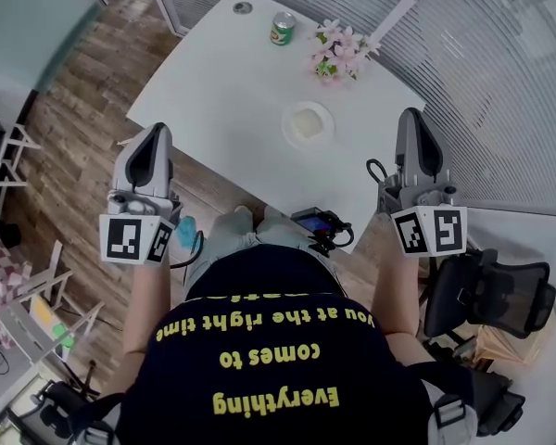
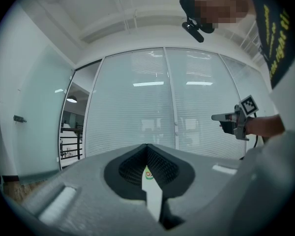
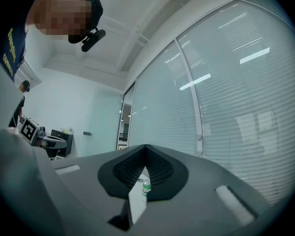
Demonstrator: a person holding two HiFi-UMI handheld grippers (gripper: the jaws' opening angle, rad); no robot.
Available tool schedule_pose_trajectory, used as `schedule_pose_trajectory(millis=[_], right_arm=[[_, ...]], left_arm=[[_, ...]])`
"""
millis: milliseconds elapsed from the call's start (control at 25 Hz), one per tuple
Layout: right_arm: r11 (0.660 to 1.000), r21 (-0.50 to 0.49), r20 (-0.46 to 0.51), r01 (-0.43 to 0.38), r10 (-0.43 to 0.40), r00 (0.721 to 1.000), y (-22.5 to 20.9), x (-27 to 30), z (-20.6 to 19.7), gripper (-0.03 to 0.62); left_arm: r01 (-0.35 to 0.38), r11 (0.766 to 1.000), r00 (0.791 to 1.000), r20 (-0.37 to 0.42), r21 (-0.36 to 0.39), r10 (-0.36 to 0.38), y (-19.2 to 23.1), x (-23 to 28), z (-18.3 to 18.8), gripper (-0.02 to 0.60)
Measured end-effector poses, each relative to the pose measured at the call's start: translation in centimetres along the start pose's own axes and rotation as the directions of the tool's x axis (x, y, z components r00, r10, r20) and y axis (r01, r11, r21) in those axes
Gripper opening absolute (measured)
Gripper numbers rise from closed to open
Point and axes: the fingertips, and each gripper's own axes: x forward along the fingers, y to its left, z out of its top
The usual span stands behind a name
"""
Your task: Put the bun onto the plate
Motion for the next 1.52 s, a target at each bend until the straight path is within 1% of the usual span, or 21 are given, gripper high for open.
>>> schedule_pose_trajectory(millis=[800,1520], right_arm=[[1.000,0.014,0.007,-0.012,0.012,1.000,0.0,1.1,-0.3,0.006],[1.000,0.013,-0.001,-0.011,0.011,1.000,-0.1,1.6,-0.7,0.006]], left_arm=[[-0.038,0.999,0.999,-0.005,0.008,0.038,1.3,0.1,0.3,0.000],[-0.039,0.999,0.999,-0.009,0.001,0.039,1.5,0.7,0.1,0.000]])
